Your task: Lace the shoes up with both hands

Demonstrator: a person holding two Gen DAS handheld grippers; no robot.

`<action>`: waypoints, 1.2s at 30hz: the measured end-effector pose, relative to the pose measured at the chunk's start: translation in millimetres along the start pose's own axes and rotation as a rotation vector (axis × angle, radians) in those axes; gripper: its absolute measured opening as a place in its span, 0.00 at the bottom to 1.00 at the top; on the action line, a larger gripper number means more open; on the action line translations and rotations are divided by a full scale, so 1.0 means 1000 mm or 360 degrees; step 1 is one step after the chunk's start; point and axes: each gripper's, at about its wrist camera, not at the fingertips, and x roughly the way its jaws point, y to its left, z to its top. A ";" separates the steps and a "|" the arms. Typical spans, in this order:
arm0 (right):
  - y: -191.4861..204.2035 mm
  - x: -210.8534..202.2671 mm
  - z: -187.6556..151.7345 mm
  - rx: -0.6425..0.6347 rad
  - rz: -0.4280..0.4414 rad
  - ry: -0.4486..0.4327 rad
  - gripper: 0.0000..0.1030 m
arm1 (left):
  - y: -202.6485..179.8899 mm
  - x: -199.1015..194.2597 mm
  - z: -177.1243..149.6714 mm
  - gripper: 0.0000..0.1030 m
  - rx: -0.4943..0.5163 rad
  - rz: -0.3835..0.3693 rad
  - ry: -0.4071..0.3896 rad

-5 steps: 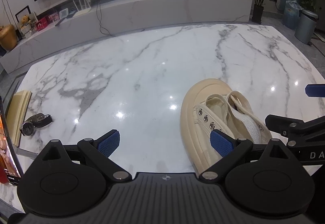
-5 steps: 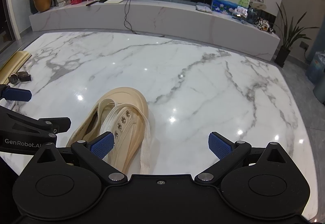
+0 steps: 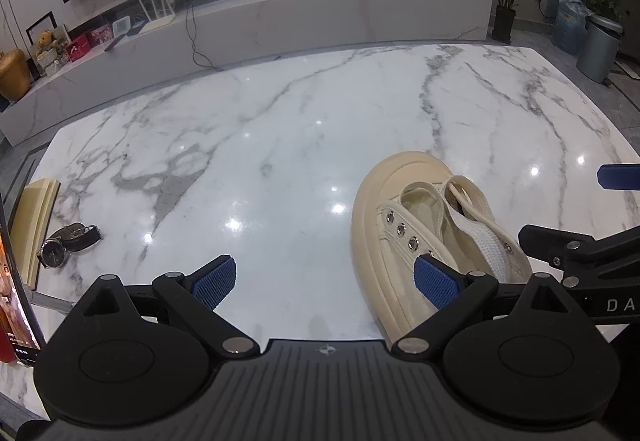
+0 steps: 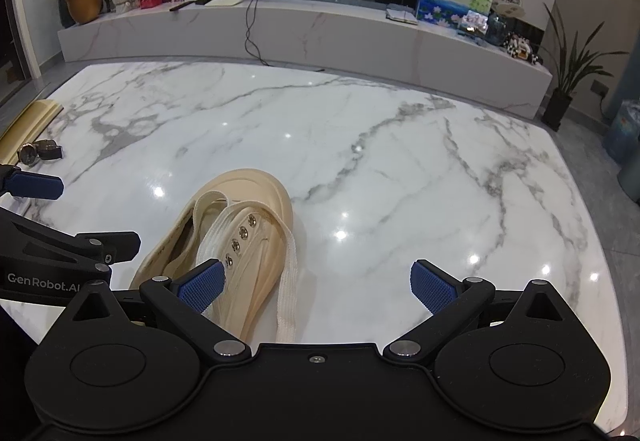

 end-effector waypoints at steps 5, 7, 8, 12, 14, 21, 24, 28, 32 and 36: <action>0.000 -0.002 -0.002 -0.0001 0.0001 -0.0014 0.97 | -0.001 -0.003 -0.007 0.94 -0.0006 -0.0011 -0.0038; -0.001 -0.003 -0.003 -0.0002 0.0001 -0.0020 0.97 | -0.004 -0.004 -0.006 0.94 0.0009 -0.0003 -0.0031; 0.000 -0.004 -0.004 -0.0004 -0.0002 -0.0021 0.97 | -0.004 -0.004 -0.006 0.94 0.0011 -0.0001 -0.0029; 0.001 -0.002 -0.004 -0.0007 0.0002 0.0005 0.97 | -0.005 -0.005 -0.006 0.94 0.0015 0.0013 -0.0023; 0.002 -0.001 -0.005 -0.0012 0.0004 0.0015 0.97 | -0.005 -0.005 -0.006 0.94 0.0017 0.0014 -0.0019; 0.005 -0.002 -0.005 -0.0022 -0.0006 0.0019 0.97 | -0.004 -0.006 -0.008 0.94 0.0014 0.0012 -0.0020; 0.005 -0.004 -0.007 -0.0029 -0.0005 0.0010 0.97 | -0.004 -0.007 -0.009 0.94 0.0007 0.0013 -0.0022; 0.007 -0.005 -0.007 -0.0034 0.0005 0.0004 0.97 | -0.003 -0.008 -0.009 0.94 0.0001 0.0011 -0.0024; 0.007 -0.006 -0.007 -0.0042 0.0005 0.0000 0.97 | -0.004 -0.008 -0.010 0.94 0.0000 0.0013 -0.0026; 0.007 -0.007 -0.006 -0.0033 0.0000 -0.0009 0.97 | -0.004 -0.009 -0.010 0.94 0.0002 0.0014 -0.0029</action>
